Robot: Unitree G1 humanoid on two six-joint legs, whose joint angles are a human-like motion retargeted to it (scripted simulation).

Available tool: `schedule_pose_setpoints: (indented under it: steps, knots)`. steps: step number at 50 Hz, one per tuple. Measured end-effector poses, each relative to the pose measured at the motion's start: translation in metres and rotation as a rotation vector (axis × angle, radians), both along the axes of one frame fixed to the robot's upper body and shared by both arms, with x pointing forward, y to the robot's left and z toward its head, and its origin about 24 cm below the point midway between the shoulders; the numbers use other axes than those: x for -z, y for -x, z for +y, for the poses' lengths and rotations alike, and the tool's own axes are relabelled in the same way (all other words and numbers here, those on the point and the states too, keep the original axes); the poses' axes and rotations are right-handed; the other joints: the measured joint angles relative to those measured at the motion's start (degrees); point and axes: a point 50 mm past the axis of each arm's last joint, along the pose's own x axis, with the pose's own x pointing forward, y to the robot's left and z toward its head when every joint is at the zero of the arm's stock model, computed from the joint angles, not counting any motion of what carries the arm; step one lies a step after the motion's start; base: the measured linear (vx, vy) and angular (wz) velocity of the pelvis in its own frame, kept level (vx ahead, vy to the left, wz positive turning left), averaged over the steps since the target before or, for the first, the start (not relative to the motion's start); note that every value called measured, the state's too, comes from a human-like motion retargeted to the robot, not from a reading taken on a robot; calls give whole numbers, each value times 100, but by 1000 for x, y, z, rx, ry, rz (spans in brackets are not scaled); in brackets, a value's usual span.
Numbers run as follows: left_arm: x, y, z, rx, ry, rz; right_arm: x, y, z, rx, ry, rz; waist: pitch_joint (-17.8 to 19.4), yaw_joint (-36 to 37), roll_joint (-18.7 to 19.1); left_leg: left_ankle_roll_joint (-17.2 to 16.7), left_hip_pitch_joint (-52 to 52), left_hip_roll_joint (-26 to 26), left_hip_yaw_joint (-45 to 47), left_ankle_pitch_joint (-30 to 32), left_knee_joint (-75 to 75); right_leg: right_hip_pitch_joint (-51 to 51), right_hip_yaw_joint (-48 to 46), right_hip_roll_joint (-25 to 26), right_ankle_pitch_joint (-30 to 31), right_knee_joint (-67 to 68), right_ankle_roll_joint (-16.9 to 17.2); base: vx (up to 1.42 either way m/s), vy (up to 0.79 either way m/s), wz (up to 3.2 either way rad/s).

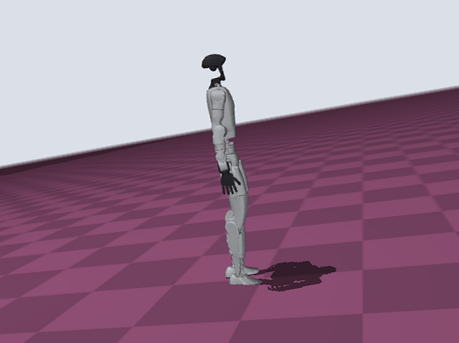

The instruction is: Walk run

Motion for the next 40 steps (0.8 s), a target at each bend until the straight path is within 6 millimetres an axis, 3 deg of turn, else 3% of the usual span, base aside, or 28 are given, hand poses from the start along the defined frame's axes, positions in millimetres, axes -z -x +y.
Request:
schedule_pose_setpoints:
  steps: [40]
  knots:
    - [-1, -6, 4, 30, -2, -26, 0, -15, 0, 3, -7, -47, -43, -11, 13, -28, 45, 11, -24, -9, -29, 46, 5, -33, -30, 3, 51, 0, 0, 0]
